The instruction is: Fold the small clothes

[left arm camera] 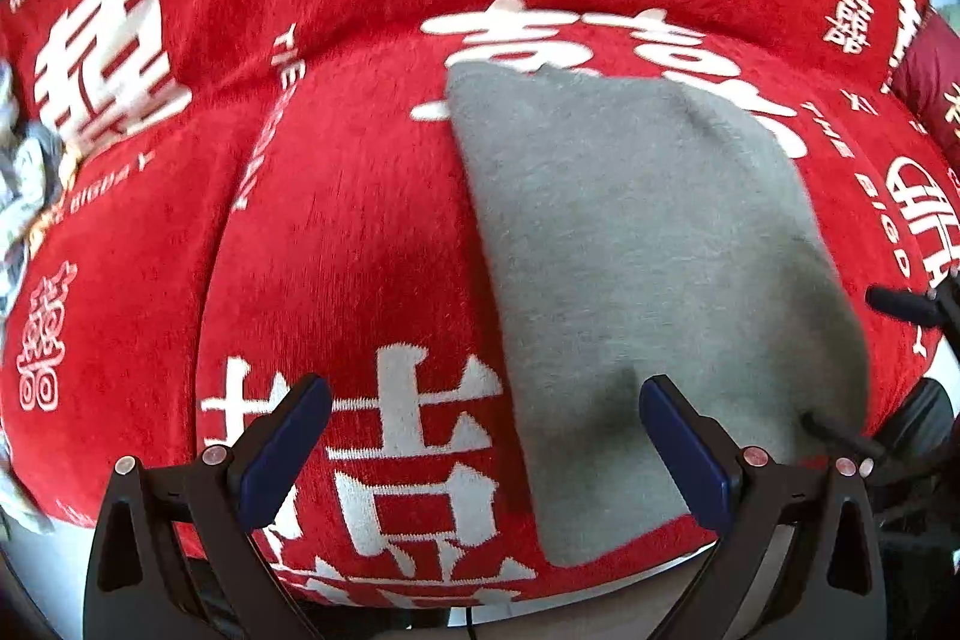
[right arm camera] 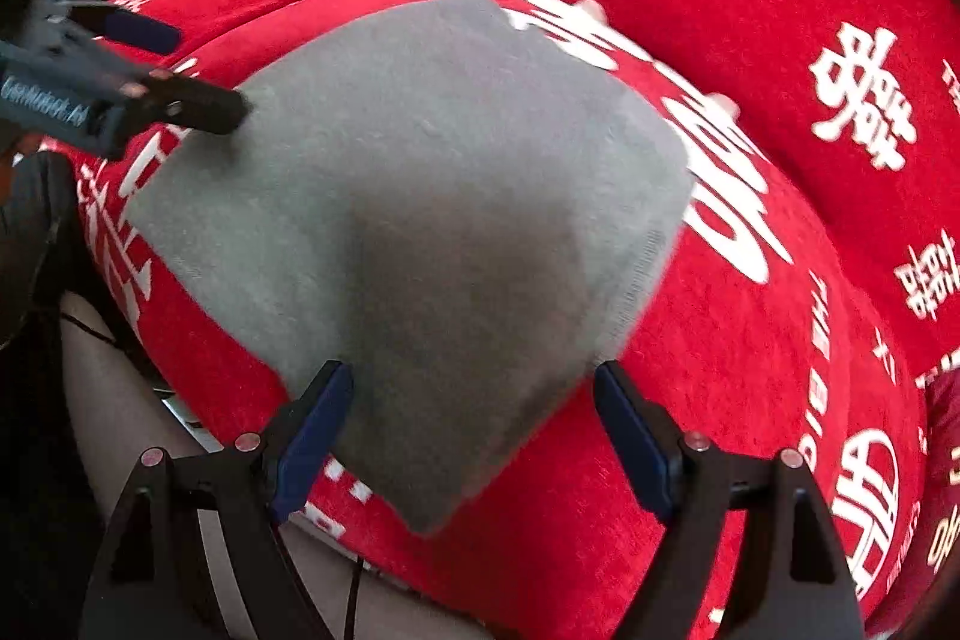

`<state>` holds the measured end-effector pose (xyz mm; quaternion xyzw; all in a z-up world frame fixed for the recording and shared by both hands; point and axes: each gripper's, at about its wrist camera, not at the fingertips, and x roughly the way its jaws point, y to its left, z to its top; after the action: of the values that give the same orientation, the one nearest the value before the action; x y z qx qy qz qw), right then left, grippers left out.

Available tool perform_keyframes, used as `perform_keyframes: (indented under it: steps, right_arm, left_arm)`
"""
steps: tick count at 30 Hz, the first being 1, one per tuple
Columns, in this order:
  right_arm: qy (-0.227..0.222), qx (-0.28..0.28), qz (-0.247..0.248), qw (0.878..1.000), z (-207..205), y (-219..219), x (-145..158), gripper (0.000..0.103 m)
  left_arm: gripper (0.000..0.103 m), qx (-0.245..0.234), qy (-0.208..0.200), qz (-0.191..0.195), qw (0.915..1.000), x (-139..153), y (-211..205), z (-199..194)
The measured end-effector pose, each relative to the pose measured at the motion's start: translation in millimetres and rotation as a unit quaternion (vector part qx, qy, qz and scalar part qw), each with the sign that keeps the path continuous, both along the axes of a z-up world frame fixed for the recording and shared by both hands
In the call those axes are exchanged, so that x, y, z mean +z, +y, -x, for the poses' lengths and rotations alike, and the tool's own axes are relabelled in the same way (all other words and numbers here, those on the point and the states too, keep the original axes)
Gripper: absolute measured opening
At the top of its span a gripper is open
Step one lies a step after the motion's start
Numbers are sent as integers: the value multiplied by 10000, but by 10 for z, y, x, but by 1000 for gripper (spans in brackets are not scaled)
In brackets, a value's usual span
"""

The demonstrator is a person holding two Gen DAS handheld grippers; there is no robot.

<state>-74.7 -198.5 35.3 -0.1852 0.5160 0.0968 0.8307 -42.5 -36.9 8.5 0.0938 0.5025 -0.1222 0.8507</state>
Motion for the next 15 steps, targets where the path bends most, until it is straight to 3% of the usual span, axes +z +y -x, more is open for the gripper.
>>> perform_keyframes:
  steps: [7,13,15]
  right_arm:
    - [-249,-374,215,9988,-22,-18,345,85]
    - [-261,-718,165,9969,-44,-48,389,85]
    - [-219,-734,230,9968,-67,-36,356,85]
  left_arm:
    - [103,-116,-64,223,9997,154,-141,71]
    - [103,66,-400,38,9992,162,-249,237]
    - [103,-41,-295,76,9995,146,-292,254]
